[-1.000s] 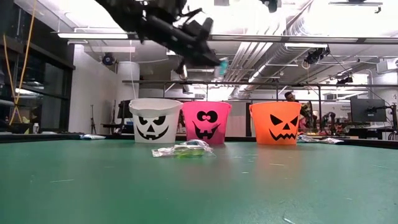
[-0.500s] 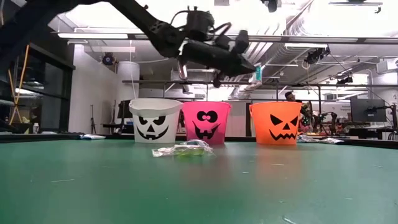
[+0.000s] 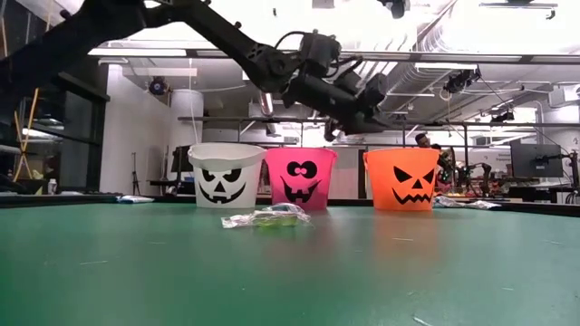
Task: Sort candy by brand, put in halloween buckets
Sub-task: Put the blue gummy into the orange bucket
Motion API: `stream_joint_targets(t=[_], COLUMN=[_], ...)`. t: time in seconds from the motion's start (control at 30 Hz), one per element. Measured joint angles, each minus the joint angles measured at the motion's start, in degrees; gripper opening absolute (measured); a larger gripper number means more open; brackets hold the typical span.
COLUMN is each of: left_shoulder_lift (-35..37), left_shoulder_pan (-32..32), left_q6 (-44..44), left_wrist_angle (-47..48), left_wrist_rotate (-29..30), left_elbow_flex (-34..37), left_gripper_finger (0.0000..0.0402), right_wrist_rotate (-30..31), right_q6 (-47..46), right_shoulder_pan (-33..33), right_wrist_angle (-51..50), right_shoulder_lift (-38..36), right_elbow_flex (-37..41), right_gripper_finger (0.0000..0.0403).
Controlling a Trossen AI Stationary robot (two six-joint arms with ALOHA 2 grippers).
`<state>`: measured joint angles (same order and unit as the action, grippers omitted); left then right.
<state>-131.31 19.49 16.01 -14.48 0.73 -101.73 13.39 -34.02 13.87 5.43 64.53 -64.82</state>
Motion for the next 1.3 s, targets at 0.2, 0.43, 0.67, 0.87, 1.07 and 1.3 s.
stream_joint_targets(t=[0.2, 0.43, 0.67, 0.87, 1.07, 1.3], left_shoulder_lift=[4.2, 14.9, 32.2, 56.6, 76.9, 81.7], left_shoulder_pan=[0.5, 4.1, 7.6, 1.9, -12.3, -34.3], left_q6=[-0.7, -9.5, -8.5, 3.4, 18.1, 25.2], left_wrist_angle=[9.8, 40.2, 45.9, 35.7, 32.1, 55.8], left_wrist_rotate=[-1.0, -8.6, -9.1, -9.7, -4.7, -4.1], left_elbow_flex=[-0.1, 0.1, 16.7, 41.1, 55.1, 54.7], left_gripper_finger=[0.0179, 0.0212, 0.0196, 0.0179, 0.0168, 0.0152], right_wrist_rotate=[0.1, 0.1, -0.2, -6.1, -15.4, -18.3], right_q6=[0.9, 1.7, 2.8, -0.4, -4.6, -6.2], right_shoulder_pan=[0.0, 0.0, -0.1, -0.6, -3.8, -7.9], right_wrist_angle=[0.1, 0.8, -1.4, -13.0, -17.2, -11.9], right_shoulder_lift=[0.0, 0.0, 0.0, 0.3, 5.0, 12.7], right_elbow_flex=[0.0, 0.0, 0.0, 0.0, 0.0, 0.0], right_gripper_finger=[0.0243, 0.0243, 0.0243, 0.0243, 0.0243, 0.0243])
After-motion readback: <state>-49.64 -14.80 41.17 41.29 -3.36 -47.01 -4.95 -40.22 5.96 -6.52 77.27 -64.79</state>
